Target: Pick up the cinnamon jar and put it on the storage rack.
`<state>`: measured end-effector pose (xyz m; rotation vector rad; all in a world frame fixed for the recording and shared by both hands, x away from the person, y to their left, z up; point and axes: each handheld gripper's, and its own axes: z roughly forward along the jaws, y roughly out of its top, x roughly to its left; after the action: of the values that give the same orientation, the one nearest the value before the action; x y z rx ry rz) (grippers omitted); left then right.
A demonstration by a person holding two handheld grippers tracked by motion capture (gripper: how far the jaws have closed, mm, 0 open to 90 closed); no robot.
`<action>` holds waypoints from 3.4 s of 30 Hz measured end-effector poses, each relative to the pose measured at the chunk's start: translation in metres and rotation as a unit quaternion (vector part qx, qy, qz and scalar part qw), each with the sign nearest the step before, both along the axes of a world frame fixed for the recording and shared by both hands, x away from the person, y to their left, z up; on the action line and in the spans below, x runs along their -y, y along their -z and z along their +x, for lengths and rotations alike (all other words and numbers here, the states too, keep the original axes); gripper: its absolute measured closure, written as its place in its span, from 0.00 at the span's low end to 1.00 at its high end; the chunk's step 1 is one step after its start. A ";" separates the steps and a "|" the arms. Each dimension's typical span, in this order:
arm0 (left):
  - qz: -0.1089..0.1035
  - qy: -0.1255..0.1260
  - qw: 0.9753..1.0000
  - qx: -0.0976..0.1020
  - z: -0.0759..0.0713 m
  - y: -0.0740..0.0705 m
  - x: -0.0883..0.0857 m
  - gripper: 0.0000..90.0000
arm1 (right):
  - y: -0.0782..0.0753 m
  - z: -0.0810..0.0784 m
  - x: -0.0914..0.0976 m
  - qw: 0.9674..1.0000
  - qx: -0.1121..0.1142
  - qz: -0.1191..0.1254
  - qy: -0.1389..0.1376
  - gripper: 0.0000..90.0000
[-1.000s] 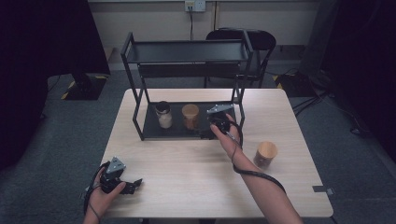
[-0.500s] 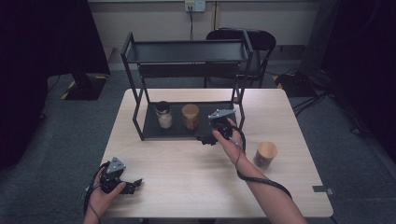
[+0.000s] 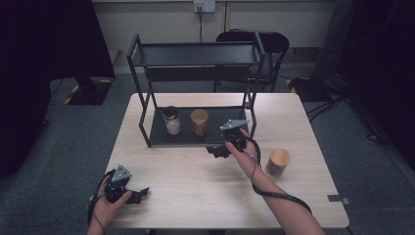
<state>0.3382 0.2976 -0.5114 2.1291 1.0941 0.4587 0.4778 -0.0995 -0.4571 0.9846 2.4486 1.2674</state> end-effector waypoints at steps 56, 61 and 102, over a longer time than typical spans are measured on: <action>0.000 0.000 1.000 0.000 0.000 0.000 0.000 0.00 | 0.008 -0.051 0.052 1.000 -0.016 0.010 -0.022 0.04; 0.000 0.000 1.000 0.000 0.000 0.000 0.000 0.00 | 0.011 -0.055 0.058 1.000 -0.018 0.011 -0.022 0.04; 0.000 0.000 1.000 0.000 0.000 0.000 0.000 0.00 | 0.025 -0.088 0.097 0.998 -0.038 0.025 -0.039 0.04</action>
<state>0.3381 0.2976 -0.5114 2.1294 1.0940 0.4591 0.3894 -0.1970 -0.4819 0.9752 2.5468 1.3447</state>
